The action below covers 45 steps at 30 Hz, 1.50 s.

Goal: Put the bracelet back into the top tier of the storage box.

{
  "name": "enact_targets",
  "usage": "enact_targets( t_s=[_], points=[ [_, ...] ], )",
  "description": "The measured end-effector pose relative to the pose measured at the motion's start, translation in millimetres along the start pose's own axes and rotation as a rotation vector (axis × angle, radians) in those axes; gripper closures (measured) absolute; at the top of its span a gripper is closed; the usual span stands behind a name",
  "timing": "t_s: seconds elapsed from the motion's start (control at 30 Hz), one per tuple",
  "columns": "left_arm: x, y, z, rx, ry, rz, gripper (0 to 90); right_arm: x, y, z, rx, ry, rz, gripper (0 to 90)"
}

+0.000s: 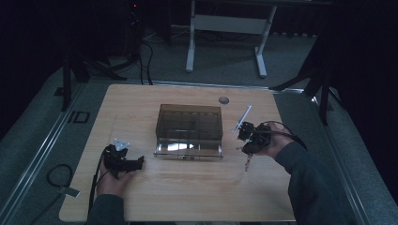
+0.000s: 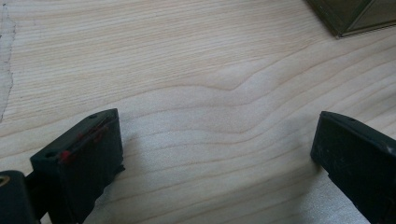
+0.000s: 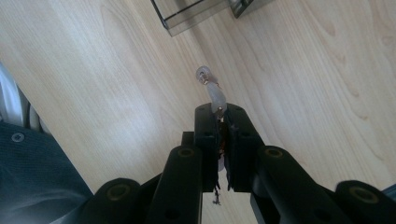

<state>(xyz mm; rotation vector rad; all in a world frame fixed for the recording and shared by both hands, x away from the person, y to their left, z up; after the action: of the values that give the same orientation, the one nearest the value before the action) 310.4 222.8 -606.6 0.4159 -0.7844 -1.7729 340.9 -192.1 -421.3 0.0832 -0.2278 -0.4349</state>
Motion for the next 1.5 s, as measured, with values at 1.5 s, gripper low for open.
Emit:
enact_targets(
  t_s=[1.5],
  points=[
    [0.0,0.0,-0.1,0.002,0.0,0.0,2.3,14.7,33.3,29.8,-0.016,-0.012,0.061,84.7]
  ],
)
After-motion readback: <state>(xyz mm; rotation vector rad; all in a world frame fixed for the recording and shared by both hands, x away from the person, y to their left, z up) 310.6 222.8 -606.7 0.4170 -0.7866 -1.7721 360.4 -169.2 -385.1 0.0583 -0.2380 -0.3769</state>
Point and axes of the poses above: each handheld gripper's, and its own axes: z roughly backward along the jaws, y roughly out of its top, x roughly to its right, the point moved 2 cm from there along -z, roughly forward along the jaws, and after that the axes turned 6 degrees about -y, right-handed, at the moved point
